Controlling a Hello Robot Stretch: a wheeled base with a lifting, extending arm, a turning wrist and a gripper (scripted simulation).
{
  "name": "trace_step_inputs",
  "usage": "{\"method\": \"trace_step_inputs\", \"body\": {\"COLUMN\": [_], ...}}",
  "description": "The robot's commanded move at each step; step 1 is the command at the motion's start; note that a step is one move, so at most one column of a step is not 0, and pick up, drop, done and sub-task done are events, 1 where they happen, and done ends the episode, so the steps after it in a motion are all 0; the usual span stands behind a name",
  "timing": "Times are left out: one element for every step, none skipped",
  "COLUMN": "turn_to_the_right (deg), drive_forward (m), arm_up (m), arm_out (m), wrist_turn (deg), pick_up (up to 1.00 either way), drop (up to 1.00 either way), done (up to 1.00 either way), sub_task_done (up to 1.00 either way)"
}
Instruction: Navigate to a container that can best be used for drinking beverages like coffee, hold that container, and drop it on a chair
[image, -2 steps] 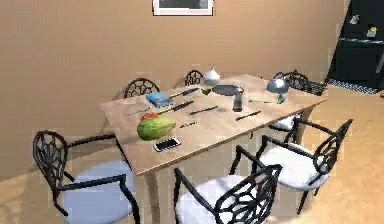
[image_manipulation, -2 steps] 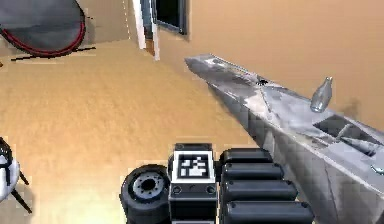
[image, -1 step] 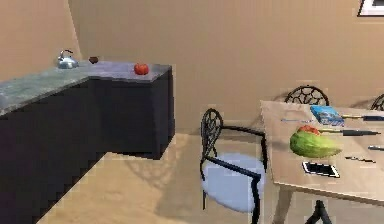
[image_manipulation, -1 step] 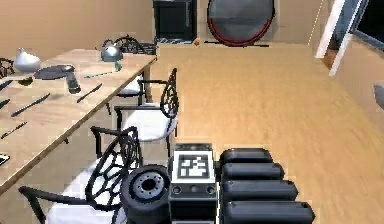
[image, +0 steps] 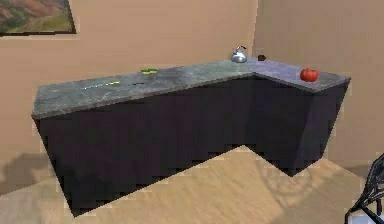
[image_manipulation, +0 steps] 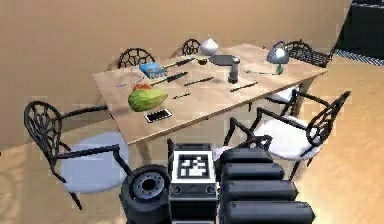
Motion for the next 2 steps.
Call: {"method": "trace_step_inputs", "body": {"turn_to_the_right": [-15.0,45.0], "drive_forward": [0.0,0.0], "arm_up": [0.0,0.0], "arm_out": [0.0,0.0], "wrist_turn": [0.0,0.0], "pick_up": [0.0,0.0], "drop": [0.0,0.0], "done": [0.0,0.0], "sub_task_done": [0.0,0.0]}}
